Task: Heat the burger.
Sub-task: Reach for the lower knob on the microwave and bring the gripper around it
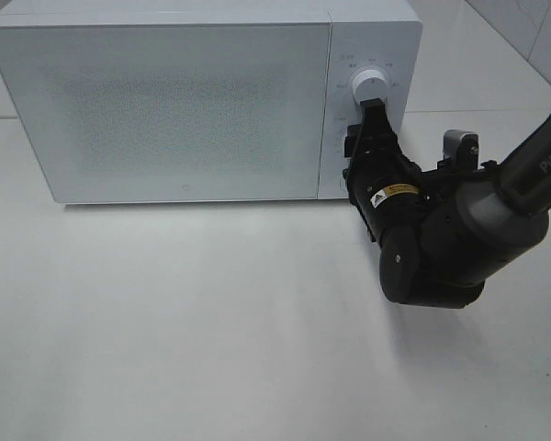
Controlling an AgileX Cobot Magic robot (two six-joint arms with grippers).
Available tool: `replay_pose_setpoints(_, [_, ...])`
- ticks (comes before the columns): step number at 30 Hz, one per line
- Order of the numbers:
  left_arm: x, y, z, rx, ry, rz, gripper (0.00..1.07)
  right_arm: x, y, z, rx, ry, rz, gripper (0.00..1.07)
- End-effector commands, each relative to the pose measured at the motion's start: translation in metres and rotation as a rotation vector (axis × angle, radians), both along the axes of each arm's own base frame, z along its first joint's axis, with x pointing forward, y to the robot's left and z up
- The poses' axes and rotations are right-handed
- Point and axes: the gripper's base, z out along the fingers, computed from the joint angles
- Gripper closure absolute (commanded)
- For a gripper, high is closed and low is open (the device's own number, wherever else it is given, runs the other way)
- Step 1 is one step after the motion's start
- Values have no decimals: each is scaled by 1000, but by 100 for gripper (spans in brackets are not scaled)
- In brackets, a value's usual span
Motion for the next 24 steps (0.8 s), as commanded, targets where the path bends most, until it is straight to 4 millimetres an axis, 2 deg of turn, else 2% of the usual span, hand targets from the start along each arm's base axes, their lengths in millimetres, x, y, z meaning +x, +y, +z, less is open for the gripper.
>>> replay_pose_setpoints(1, [-2, 0, -2, 3, -13, 3, 9, 3, 12, 26, 190, -224, 112, 107])
replay_pose_setpoints(11, [-2, 0, -2, 3, -13, 3, 9, 3, 11, 26, 449, -183, 121, 107])
replay_pose_setpoints(24, [-2, 0, -2, 3, -13, 3, 9, 3, 11, 26, 461, -181, 120, 105])
